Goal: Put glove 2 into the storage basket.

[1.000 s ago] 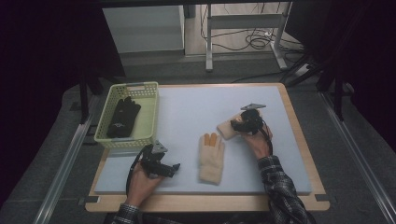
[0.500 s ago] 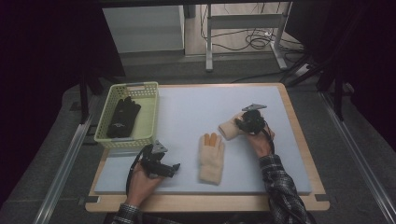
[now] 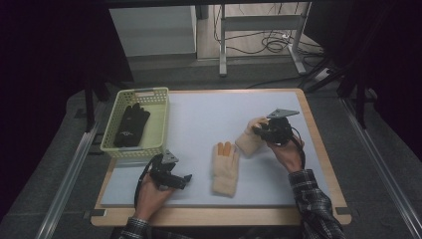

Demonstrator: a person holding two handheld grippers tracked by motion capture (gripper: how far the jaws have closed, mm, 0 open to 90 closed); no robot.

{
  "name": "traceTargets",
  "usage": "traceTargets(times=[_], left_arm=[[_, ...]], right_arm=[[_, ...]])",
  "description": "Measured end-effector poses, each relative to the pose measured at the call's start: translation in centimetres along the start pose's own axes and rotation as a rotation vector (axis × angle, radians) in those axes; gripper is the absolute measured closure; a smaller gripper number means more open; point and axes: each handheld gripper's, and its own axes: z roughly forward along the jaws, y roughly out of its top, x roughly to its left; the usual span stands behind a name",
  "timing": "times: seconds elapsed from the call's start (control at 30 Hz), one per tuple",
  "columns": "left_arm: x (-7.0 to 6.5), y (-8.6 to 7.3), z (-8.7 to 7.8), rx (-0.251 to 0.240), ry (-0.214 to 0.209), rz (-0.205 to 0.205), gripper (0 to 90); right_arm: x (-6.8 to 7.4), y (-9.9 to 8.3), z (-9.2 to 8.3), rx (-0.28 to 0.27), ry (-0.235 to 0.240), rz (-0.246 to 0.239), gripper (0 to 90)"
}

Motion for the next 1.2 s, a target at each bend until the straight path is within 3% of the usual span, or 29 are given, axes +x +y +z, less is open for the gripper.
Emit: traceTargets(times=[0.4, 0.6, 0.73, 0.93, 1.0, 1.1, 1.2], left_arm=[[0.0, 0.0, 0.0, -0.002, 0.002, 0.0, 0.9], [0.0, 0.0, 0.0, -0.002, 0.001, 0.001, 0.9], [0.0, 0.0, 0.0, -0.002, 0.0, -0.002, 0.9], [0.0, 0.0, 0.0, -0.002, 0.002, 0.002, 0.9], [0.0, 0.0, 0.0, -0.003, 0.001, -0.002, 0.9], [0.0, 0.0, 0.0, -0.003, 0.001, -0.002, 0.9], [0.0, 0.0, 0.0, -0.003, 0.001, -0.002, 0.9]], right_arm=[[4.6, 0.7, -3.6, -0.017, 0.235, -0.132, 65.0], [7.4, 1.0, -3.4, -0.01, 0.372, -0.185, 64.7], [9.4, 1.0, -2.4, 0.02, 0.428, -0.248, 64.4], [11.3, -0.3, 0.2, 0.095, 0.447, -0.349, 62.2], [11.6, -1.0, 1.1, 0.121, 0.441, -0.364, 59.2], [11.9, -1.8, 1.8, 0.145, 0.417, -0.366, 50.2], [11.8, -2.1, 1.9, 0.133, 0.415, -0.33, 38.6]])
